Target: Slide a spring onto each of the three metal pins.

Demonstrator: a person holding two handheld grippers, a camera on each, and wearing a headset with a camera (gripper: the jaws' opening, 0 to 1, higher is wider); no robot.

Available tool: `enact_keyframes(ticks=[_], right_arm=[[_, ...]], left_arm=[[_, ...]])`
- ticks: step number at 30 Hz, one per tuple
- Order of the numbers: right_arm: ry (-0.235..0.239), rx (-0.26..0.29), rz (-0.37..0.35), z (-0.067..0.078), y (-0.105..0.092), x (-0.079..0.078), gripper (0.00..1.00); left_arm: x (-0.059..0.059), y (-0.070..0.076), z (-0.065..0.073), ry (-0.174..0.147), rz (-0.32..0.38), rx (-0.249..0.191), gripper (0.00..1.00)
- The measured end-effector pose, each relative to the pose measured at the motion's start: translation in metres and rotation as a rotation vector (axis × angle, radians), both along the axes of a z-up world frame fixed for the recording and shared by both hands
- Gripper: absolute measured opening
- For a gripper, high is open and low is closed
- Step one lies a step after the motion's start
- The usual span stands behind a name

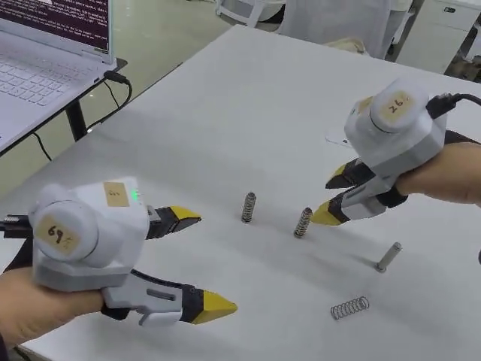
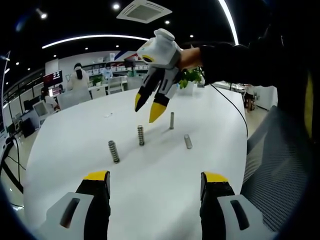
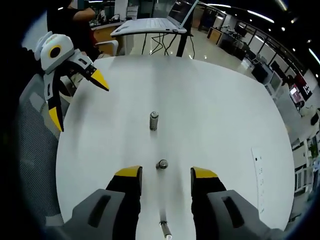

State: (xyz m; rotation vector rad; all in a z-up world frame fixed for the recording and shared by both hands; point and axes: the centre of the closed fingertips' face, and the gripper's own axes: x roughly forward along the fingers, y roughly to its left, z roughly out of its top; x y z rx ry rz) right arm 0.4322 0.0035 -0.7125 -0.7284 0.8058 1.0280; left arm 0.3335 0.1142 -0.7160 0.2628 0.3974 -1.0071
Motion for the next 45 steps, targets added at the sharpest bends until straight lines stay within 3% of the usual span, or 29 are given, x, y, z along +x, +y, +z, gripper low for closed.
enact_keyframes(ticks=[22,45], right_arm=[[-0.054,0.12,-0.079,0.029,-0.01,-0.017,0.38],[-0.108,0.189,-0.169,0.05,-0.035,-0.038,0.37]], left_arm=[[0.003,-0.015,0.012,-0.011,-0.045,0.003,0.69],[0.001,-0.052,0.016,-0.022,-0.172,0.038,0.67]])
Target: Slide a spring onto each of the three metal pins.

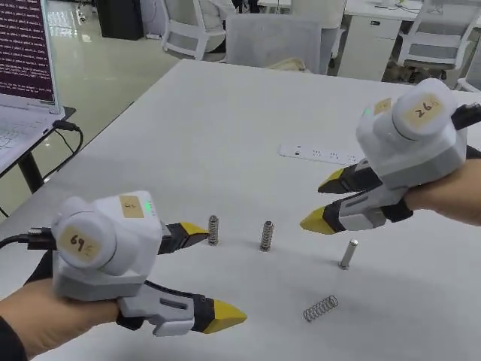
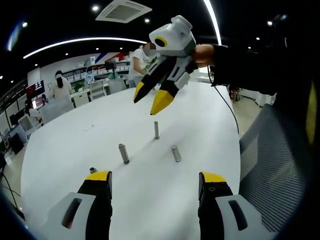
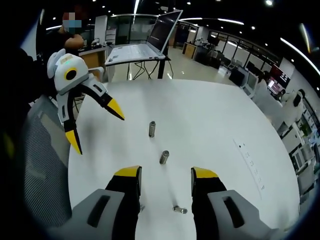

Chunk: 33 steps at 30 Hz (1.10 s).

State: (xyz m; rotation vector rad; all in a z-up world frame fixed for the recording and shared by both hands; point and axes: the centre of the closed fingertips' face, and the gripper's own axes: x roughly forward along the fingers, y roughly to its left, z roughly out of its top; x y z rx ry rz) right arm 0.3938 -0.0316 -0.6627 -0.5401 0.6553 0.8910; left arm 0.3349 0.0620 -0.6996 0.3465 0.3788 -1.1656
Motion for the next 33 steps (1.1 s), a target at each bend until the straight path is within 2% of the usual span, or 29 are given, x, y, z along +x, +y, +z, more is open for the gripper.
enact_keyframes(ticks=[17,33], right_arm=[[-0.012,0.052,-0.096,-0.003,-0.03,-0.02,0.39],[-0.028,0.11,-0.195,-0.004,-0.057,-0.041,0.46]], left_arm=[[-0.005,-0.016,-0.007,0.013,-0.052,0.017,0.66],[-0.01,-0.029,-0.012,0.023,-0.093,0.039,0.65]])
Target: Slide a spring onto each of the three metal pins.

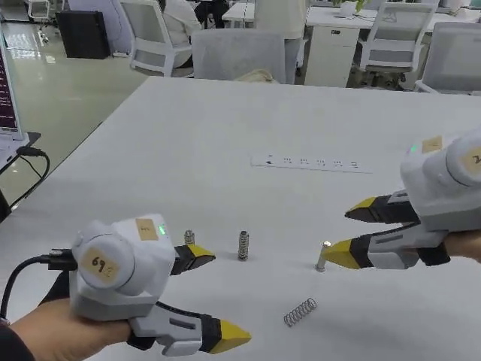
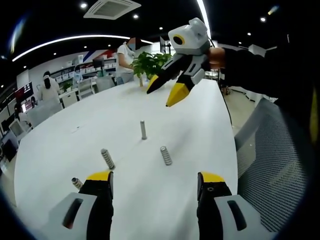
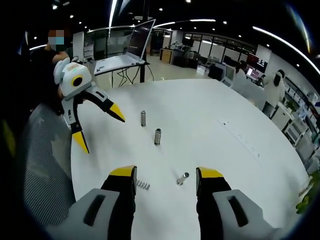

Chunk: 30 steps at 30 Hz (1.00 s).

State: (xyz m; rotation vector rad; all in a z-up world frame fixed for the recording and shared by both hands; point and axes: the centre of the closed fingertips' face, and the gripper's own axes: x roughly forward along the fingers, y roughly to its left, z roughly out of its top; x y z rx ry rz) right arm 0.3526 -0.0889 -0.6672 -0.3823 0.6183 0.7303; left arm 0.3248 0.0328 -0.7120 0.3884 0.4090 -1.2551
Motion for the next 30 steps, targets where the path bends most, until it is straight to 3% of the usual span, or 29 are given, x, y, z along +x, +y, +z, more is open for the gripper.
enact_keyframes(ticks=[30], right_arm=[[-0.006,0.095,-0.148,-0.019,-0.038,-0.039,0.63]], left_arm=[[-0.005,-0.022,-0.02,0.033,-0.057,0.043,0.62]])
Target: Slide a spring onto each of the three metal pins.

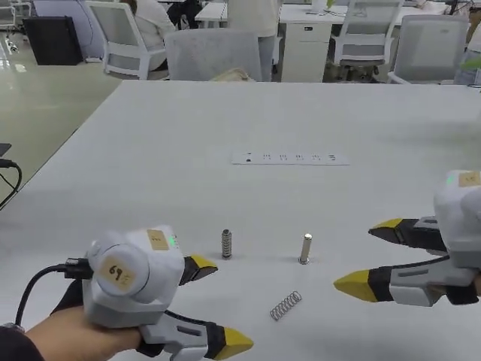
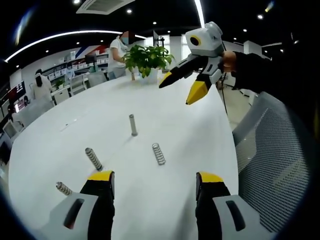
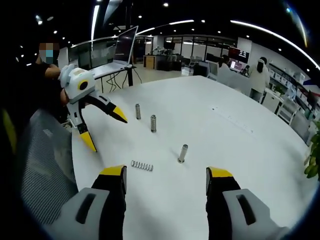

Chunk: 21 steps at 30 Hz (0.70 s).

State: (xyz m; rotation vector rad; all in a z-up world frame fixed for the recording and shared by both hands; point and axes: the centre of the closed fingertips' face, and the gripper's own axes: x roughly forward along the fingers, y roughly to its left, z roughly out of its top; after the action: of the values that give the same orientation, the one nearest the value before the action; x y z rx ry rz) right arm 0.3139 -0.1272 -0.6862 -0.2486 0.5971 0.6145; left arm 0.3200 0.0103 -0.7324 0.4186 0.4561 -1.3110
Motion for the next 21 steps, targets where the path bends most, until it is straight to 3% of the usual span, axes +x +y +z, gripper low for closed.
enact_keyframes(ticks=[21], right_arm=[[-0.017,0.052,-0.08,-0.012,-0.011,-0.025,0.75]], left_arm=[[-0.006,-0.025,-0.016,0.028,-0.032,0.018,0.57]])
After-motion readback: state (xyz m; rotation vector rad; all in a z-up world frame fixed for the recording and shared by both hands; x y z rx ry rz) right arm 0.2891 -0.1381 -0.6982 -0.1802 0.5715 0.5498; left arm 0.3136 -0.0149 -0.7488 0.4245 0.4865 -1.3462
